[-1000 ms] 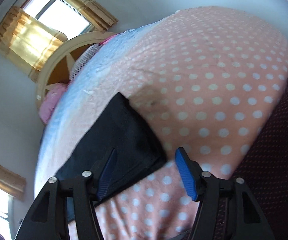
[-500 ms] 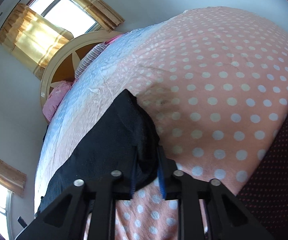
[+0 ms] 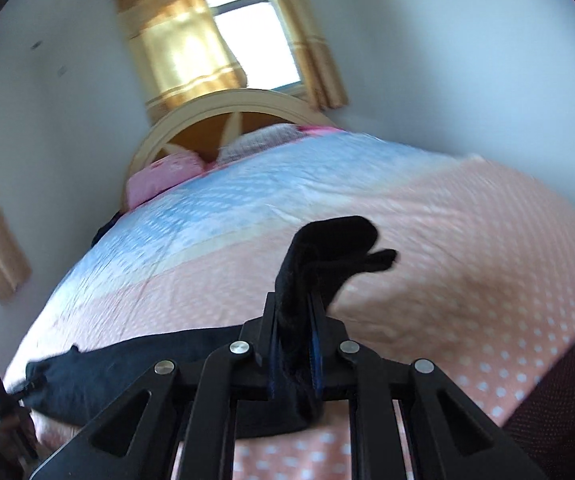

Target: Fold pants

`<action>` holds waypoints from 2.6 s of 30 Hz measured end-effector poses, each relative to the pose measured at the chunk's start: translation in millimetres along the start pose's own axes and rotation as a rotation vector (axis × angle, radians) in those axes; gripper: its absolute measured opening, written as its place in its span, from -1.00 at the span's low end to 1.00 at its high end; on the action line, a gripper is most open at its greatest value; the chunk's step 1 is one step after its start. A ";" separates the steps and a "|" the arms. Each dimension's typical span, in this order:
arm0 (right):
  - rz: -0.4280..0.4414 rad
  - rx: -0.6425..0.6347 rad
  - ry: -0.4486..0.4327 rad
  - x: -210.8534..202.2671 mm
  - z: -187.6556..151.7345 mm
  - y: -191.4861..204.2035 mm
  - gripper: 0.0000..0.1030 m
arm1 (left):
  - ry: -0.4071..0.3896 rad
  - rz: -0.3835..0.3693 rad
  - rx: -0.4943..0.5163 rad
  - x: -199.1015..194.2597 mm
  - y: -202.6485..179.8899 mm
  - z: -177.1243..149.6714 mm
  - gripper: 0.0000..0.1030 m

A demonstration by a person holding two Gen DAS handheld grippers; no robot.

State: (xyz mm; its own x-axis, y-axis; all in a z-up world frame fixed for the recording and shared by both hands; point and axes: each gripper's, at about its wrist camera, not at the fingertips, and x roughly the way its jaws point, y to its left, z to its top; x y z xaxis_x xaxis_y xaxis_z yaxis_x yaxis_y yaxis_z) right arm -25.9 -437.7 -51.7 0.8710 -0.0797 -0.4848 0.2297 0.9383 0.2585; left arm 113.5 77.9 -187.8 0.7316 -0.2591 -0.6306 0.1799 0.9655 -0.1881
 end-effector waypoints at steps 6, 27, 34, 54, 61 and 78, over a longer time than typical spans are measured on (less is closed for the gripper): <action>0.127 -0.235 0.067 25.7 -17.0 109.5 -0.74 | -0.024 -0.114 0.054 -20.1 -37.2 12.1 1.00; 0.240 0.149 0.101 73.4 -31.3 47.3 0.28 | 0.196 -0.441 0.269 34.8 -188.0 29.9 0.91; 0.183 0.195 0.092 75.1 -33.4 25.6 0.28 | 0.263 -0.502 0.281 69.9 -244.2 35.0 0.61; 0.187 0.151 0.056 65.0 -38.4 25.3 0.29 | 0.321 -0.535 0.199 79.0 -270.5 37.1 -0.78; 0.195 0.156 0.019 57.3 -37.6 24.9 0.29 | 0.276 -0.618 0.106 38.9 -245.3 61.4 -0.79; 0.341 -0.038 -0.001 42.3 -44.2 69.9 0.29 | 0.241 -0.531 -0.133 20.2 -133.4 67.6 -0.80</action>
State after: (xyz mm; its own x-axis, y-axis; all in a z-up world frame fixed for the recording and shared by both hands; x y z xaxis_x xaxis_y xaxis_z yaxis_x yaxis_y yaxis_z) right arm 7.8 -360.6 -91.1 0.8955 0.2403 -0.3746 -0.0911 0.9229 0.3742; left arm 148.8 -54.5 -124.5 0.3917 -0.7184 -0.5748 0.3847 0.6954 -0.6070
